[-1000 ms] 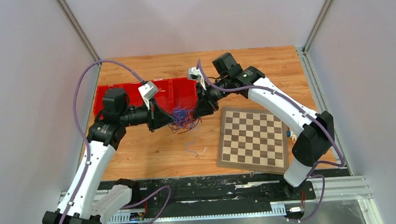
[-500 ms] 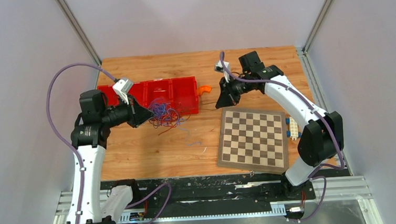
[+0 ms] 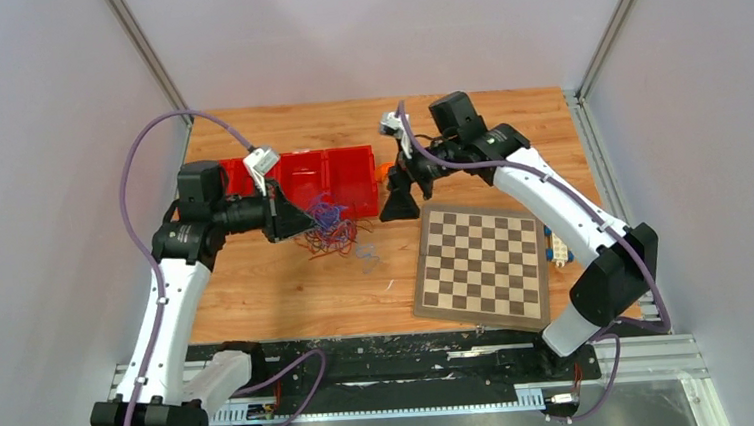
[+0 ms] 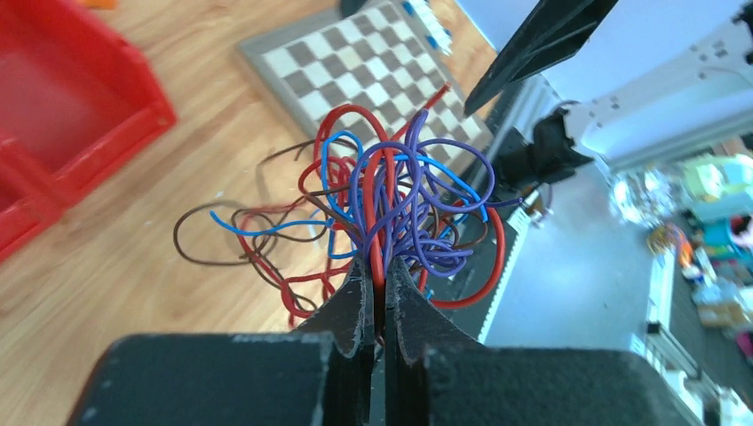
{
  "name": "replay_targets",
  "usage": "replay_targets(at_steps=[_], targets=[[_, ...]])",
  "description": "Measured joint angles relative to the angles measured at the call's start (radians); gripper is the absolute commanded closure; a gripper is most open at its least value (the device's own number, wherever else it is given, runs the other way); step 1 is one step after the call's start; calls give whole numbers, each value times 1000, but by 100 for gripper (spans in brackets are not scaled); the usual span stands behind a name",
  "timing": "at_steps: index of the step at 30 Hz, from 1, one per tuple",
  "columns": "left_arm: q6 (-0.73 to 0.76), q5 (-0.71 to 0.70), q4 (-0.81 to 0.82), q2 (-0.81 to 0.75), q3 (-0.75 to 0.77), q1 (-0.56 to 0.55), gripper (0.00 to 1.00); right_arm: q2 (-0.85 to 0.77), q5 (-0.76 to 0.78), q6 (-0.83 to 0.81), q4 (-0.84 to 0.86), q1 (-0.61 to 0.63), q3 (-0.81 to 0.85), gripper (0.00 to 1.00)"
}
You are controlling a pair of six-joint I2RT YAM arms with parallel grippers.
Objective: Untangle the cables
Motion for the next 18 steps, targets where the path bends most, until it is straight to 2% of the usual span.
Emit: replay_targets(at_steps=[4,6,7,9,13,18], targets=[[-32,35,49,35,0,-71,100,42,6,47,51,109,94,6],[-45,51,71,60,0,-88,100,70,29,64,77,148,122,15],[-55,60,80,73,0,-98,100,89,45,74,93,167,133,26],[-69,78,96,94,0,-114,100,127,80,93,116,193,140,53],[-98,91,109,113,0,-123,99,179,175,126,120,206,139,99],[-95,84,91,110,0,-124,96,161,306,150,174,211,67,100]])
